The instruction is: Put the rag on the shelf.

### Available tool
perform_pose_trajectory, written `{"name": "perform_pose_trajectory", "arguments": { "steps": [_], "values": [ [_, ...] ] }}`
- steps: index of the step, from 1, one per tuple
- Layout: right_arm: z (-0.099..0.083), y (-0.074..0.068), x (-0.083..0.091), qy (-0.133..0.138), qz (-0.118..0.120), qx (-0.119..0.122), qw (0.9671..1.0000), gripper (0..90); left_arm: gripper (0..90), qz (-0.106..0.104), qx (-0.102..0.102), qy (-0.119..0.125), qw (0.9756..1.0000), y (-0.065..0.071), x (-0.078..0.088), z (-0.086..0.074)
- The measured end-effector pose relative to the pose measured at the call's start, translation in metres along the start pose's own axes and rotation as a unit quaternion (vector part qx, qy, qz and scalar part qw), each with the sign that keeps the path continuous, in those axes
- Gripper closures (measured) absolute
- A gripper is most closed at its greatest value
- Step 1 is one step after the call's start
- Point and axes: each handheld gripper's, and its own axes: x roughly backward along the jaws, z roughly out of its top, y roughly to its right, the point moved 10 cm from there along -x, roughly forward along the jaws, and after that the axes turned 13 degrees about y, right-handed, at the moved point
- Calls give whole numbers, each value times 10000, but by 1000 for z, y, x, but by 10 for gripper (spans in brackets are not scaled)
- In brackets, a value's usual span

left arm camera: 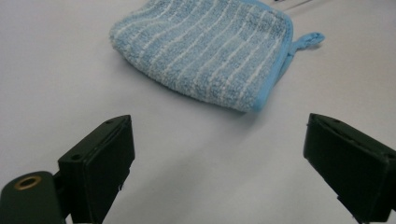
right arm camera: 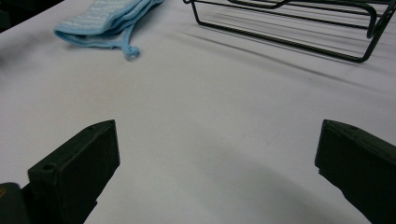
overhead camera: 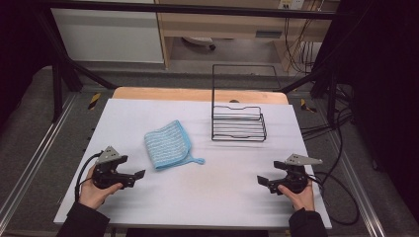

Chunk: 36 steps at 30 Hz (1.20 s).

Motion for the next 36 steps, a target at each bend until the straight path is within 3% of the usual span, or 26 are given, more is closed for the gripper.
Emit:
{"name": "perform_pose_trajectory", "arguments": {
  "steps": [7,19,25,31,36],
  "values": [
    [-1,0,-1,-8,-11,9,10000,5,103,-32,-51,-65,10000,7,-6,11],
    [-2,0,-1,-68,-19,29,10000,5,236,-52,-349,-211,9992,22,-33,31],
    [-3,0,-1,-90,-22,36,10000,6,295,-72,-517,-473,9975,30,-53,29],
    [-3,0,-2,-111,-17,56,9999,6,404,-84,-701,-798,9943,30,-70,17],
    [-3,1,-2,-118,-20,74,9999,7,517,-158,-692,-940,9930,30,-75,9]
  ]
}}
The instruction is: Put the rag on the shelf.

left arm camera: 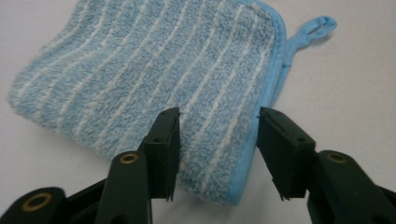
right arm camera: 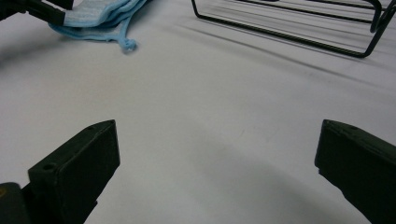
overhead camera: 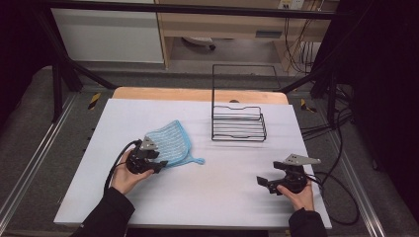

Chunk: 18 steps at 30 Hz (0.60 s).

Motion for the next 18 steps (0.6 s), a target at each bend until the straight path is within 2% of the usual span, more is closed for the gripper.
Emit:
{"name": "perform_pose_trajectory", "arguments": {
  "steps": [5,13,16,18],
  "values": [
    [0,0,0,-11,-4,7,10000,7,579,-23,8,-101,9999,0,-7,-11],
    [-1,0,-1,-27,1,1,10000,9,676,63,126,-94,9999,-4,-10,-14],
    [-1,0,-1,-20,4,6,10000,10,740,59,118,-94,9999,-5,-10,-14],
    [-1,0,-1,-19,5,9,10000,10,757,58,192,-81,9998,-5,-11,-13]
  ]
}}
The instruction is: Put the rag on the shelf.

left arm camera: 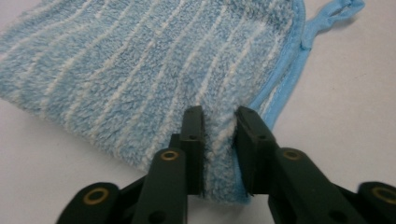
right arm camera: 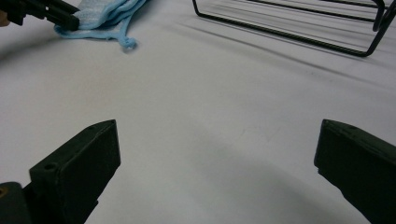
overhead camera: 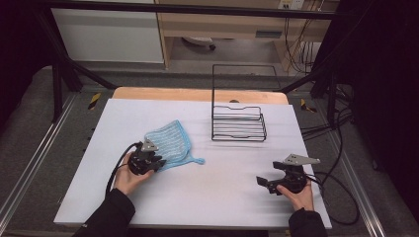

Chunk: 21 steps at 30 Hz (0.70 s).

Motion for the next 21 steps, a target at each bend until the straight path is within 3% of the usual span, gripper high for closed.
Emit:
{"name": "perform_pose_trajectory", "arguments": {
  "steps": [11,21],
  "values": [
    [-1,-1,-1,-30,31,5,10000,13,841,-118,202,125,9996,-1,9,6],
    [-1,-1,0,-35,42,-18,10000,13,842,-269,82,-11,9996,5,22,-2]
  ]
}}
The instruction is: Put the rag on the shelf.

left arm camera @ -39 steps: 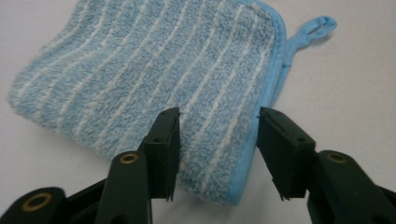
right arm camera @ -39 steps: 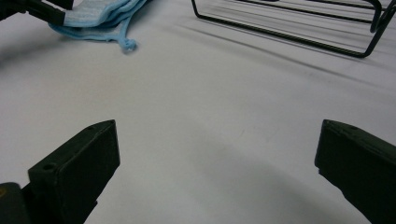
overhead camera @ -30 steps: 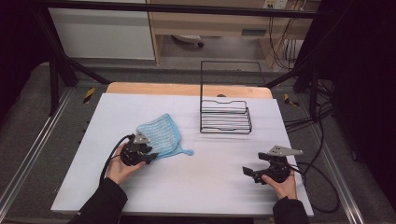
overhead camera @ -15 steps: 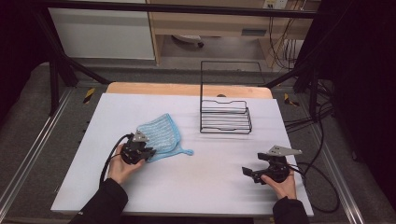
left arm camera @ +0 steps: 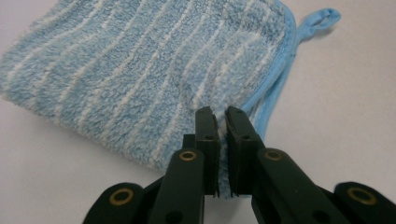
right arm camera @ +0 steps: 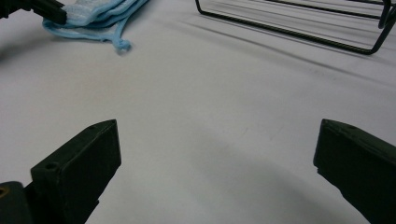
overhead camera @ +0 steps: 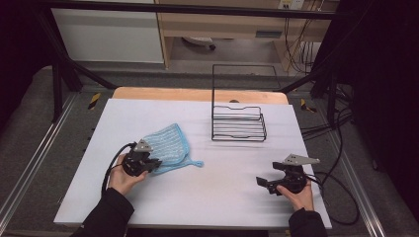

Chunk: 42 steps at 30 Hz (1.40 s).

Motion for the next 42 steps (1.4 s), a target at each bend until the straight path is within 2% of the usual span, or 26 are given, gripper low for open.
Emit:
{"name": "perform_pose_trajectory", "arguments": {
  "steps": [8,12,17,22,27,34,35,38,39,40,41,42],
  "values": [
    [-1,-1,0,-9,2,-15,10000,14,842,-82,23,5,10000,5,5,-5],
    [0,-1,0,-10,3,-13,10000,16,842,-125,-3,-16,9999,9,11,-10],
    [-1,-2,0,-51,15,-3,10000,25,842,-191,70,-15,9998,12,21,-18],
    [3,-9,-4,-38,43,28,10000,54,841,-188,101,19,9998,16,26,-25],
    [8,-18,-13,23,19,8,10000,91,837,-163,111,76,9998,16,24,-26],
    [19,-39,-42,-38,-6,19,10000,150,834,-132,131,118,9998,16,23,-28],
    [24,-51,-55,-74,93,-2,9999,186,833,-128,132,117,9998,16,23,-28],
    [27,-69,-73,-165,307,146,9993,233,832,-123,125,118,9998,16,23,-28],
    [27,-69,-73,-165,307,146,9993,233,832,-122,122,116,9998,16,23,-28],
    [28,-81,-86,-212,468,182,9985,258,832,-119,119,116,9998,17,23,-28],
    [28,-81,-86,-212,468,182,9985,258,832,-111,107,110,9998,17,23,-28],
    [30,-91,-99,-250,584,198,9978,283,832,-105,94,108,9998,17,23,-28]
  ]
}}
